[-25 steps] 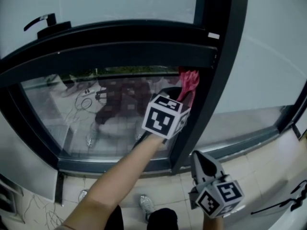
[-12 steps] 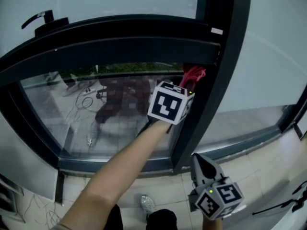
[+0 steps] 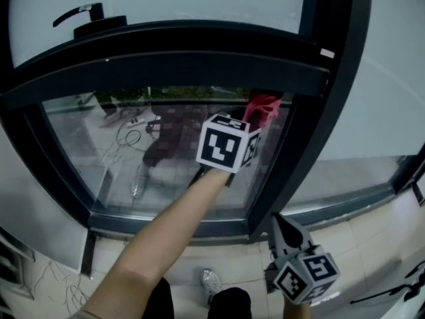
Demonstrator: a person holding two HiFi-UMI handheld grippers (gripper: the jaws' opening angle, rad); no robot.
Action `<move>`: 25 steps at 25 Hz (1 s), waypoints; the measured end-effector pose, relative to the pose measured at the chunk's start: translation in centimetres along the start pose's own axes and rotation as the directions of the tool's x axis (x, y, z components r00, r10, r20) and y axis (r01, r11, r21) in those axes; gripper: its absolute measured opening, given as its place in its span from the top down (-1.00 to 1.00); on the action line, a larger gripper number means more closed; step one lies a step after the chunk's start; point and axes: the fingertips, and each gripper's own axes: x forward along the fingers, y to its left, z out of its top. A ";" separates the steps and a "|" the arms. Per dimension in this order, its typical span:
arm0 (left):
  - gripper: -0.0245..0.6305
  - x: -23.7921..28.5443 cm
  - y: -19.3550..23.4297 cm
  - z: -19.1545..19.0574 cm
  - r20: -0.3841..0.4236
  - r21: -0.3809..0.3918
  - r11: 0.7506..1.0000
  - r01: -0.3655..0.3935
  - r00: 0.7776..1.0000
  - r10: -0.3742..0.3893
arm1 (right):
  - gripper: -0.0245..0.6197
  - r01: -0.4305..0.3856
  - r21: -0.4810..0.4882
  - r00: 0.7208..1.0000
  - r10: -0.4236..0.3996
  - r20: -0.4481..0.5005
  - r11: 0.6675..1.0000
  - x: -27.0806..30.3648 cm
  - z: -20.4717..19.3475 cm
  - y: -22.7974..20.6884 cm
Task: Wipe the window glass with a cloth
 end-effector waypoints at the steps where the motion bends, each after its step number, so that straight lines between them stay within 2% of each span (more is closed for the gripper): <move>1: 0.73 -0.5 0.6 0.0 0.002 -0.003 1.000 -0.010 1.000 0.010 | 0.95 -0.004 0.000 1.000 0.004 -0.002 1.000 0.2 0.0 0.3; 17: 0.73 -10.4 11.5 -0.8 0.011 -0.009 0.989 -0.150 0.989 0.150 | 0.95 -0.104 -0.022 0.994 0.103 -0.028 0.994 6.1 0.6 8.7; 25: 0.73 -15.3 16.8 -1.8 -0.007 0.008 0.973 -0.229 0.973 0.229 | 0.95 -0.132 -0.066 0.988 0.125 -0.091 0.989 9.4 0.0 13.2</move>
